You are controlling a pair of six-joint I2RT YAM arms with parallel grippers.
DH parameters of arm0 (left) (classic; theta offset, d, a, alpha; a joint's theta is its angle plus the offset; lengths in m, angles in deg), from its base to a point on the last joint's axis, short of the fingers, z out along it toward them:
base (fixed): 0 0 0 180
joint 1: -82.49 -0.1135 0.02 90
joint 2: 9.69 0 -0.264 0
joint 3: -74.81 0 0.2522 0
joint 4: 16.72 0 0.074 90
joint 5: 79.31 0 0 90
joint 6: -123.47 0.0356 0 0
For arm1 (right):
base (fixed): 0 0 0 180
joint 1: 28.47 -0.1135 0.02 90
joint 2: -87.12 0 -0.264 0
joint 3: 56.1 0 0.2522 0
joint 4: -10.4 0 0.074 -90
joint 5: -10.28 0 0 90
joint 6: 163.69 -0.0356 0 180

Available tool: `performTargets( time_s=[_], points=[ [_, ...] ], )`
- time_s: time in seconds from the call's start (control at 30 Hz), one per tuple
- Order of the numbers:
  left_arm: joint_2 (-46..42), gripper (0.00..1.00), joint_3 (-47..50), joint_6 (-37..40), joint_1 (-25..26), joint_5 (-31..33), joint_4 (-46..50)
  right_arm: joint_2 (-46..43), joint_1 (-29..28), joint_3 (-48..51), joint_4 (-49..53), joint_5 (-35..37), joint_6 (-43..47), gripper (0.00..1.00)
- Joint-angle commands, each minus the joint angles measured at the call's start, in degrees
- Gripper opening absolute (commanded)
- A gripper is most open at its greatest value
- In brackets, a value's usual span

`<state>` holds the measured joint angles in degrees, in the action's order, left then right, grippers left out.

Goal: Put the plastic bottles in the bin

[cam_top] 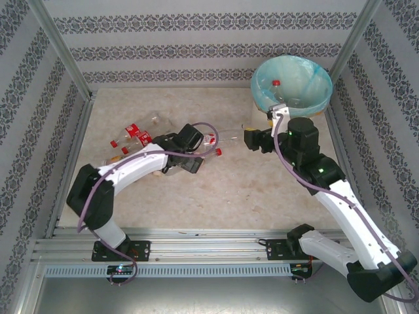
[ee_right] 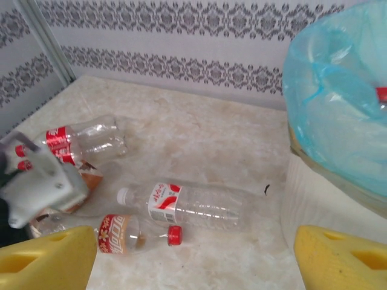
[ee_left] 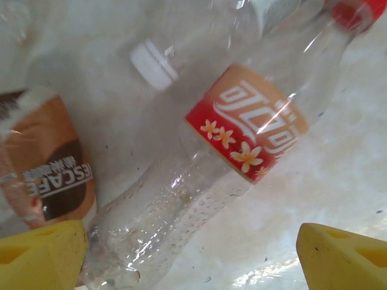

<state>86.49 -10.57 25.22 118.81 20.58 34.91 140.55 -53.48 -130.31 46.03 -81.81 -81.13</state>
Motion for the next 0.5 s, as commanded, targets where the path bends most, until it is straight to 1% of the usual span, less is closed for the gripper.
performTargets(
  time_s=[0.0, 0.27, 0.37, 0.47],
  points=[
    [4.0, 0.9, -3.6, -1.1, -2.3, 0.3, 5.3, -2.8, -0.8, 0.8, -0.1, 2.1, -0.8, 0.85],
    [9.2, 0.91, -2.9, 0.6, -3.5, -0.7, 3.3, -3.3, -0.9, 0.7, 0.3, 3.2, 0.5, 0.85],
    [9.1, 0.9, -1.3, -0.4, -3.5, -2.0, 2.7, -2.6, -1.0, 0.6, 0.1, 2.9, 0.0, 0.84],
    [7.4, 0.89, 1.1, -1.9, -3.4, -4.8, 1.4, -2.2, -1.1, 1.3, -1.0, 2.9, -0.4, 0.84]
  ],
)
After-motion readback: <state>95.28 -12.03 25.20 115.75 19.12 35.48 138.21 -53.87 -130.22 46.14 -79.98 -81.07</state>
